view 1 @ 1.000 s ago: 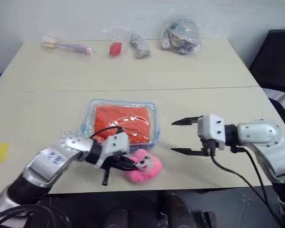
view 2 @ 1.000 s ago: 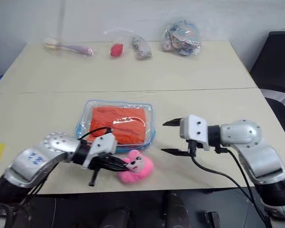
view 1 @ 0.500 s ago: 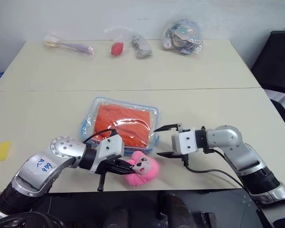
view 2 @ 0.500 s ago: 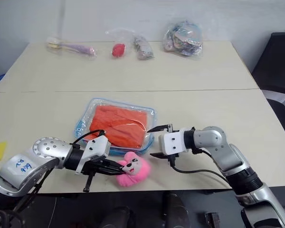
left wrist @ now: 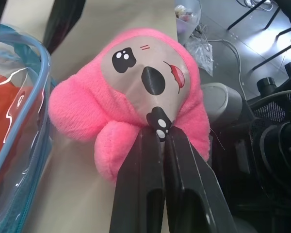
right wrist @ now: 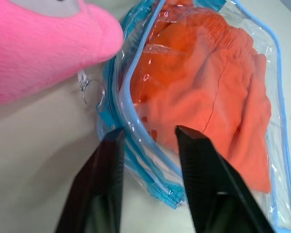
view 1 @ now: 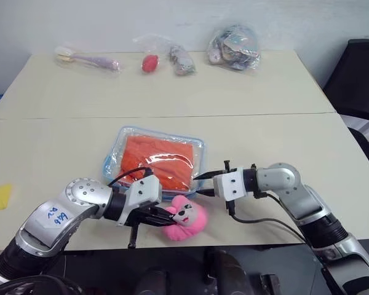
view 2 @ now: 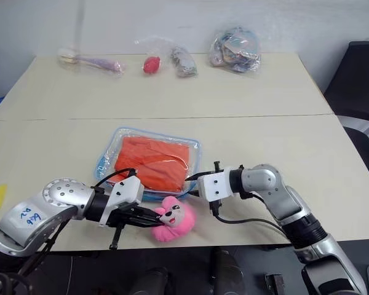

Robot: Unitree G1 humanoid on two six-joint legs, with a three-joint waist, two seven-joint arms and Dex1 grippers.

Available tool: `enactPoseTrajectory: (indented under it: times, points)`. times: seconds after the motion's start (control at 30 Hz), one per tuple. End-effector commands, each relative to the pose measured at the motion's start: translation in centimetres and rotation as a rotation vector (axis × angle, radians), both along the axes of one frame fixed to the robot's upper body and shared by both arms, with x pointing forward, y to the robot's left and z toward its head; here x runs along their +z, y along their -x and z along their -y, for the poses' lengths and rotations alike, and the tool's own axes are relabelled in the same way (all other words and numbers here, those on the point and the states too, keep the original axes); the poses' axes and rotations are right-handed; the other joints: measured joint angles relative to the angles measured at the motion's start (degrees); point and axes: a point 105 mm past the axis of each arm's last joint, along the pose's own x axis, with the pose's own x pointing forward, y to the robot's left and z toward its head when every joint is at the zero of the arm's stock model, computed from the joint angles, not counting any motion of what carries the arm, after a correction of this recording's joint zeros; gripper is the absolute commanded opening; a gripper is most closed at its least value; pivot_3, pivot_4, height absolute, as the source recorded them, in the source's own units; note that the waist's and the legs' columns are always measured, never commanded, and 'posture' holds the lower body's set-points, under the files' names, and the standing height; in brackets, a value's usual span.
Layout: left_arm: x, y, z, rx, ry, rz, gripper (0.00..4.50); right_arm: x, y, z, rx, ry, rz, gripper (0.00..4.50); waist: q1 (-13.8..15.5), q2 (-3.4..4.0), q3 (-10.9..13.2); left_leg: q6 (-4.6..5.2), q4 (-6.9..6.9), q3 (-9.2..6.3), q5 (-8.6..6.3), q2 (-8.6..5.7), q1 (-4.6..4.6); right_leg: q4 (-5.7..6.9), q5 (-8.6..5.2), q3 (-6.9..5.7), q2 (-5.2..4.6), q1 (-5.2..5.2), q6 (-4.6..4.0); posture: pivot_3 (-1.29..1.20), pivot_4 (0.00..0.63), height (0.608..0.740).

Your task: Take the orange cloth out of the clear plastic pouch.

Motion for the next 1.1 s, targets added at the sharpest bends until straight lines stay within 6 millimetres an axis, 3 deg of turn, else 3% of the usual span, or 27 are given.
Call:
enactPoseTrajectory:
  times: [0.03, 0.23, 0.43, 0.53, 0.7, 1.0, 1.1]
  points:
    - [0.9, 0.4, 0.5, -0.029, 0.023, 0.034, 0.00, 0.5, 0.2, -0.7, 0.031, -0.001, 0.036, 0.16, -0.2, 0.00, 0.0, 0.00, 0.00, 0.00, 0.00, 0.00, 0.00, 0.00, 0.00, 0.00, 0.00, 0.00, 0.00, 0.00, 0.150, 0.740]
    - [0.9, 0.3, 0.7, -0.030, 0.028, 0.037, 0.00, 0.3, 0.5, -0.9, 0.045, 0.003, 0.028, 0.07, -0.6, 0.00, 0.0, 0.00, -0.04, -0.01, 0.00, 0.01, 0.00, 0.00, -0.01, -0.01, 0.00, 0.00, -0.02, 0.00, 0.150, 0.740]
    - [0.7, 0.3, -0.1, 0.001, 0.016, 0.030, 0.00, 1.5, -0.3, 0.1, 0.024, -0.004, 0.080, 0.07, -0.6, 0.01, 0.0, -0.01, -0.05, -0.02, 0.00, 0.02, 0.00, -0.01, -0.02, -0.01, 0.00, 0.00, -0.03, 0.00, 0.150, 0.740]
    - [0.8, 0.0, -2.0, 0.072, -0.008, 0.034, 0.00, 2.9, -1.2, 1.8, 0.004, 0.023, 0.136, 0.07, -0.6, 0.03, 0.0, -0.01, -0.05, -0.02, -0.01, 0.04, 0.04, -0.02, -0.02, -0.02, -0.01, -0.02, -0.03, 0.00, 0.150, 0.740]
    - [1.5, -0.5, -6.9, 0.248, -0.061, 0.061, 0.00, 4.3, -2.5, 5.2, -0.041, 0.076, 0.211, 0.07, -0.7, 0.06, 0.0, -0.01, -0.15, -0.05, -0.01, 0.05, 0.16, -0.10, -0.04, -0.08, -0.04, -0.02, -0.07, 0.00, 0.150, 0.740]
    - [2.1, -0.5, -16.0, 0.543, -0.177, 0.118, 0.00, 3.8, -2.7, 8.6, -0.054, 0.137, 0.244, 0.07, -0.9, 0.13, 0.1, -0.03, -0.27, 0.01, -0.02, 0.07, 0.19, -0.15, -0.06, -0.11, -0.03, -0.04, -0.09, 0.00, 0.150, 0.740]
    - [2.4, -0.8, -18.3, 0.615, -0.192, 0.153, 0.00, 3.5, -2.7, 9.1, -0.052, 0.139, 0.242, 0.07, -0.7, 0.14, 0.1, -0.04, -0.28, 0.01, -0.02, 0.08, 0.19, -0.15, -0.06, -0.12, -0.02, -0.04, -0.10, 0.00, 0.150, 0.740]
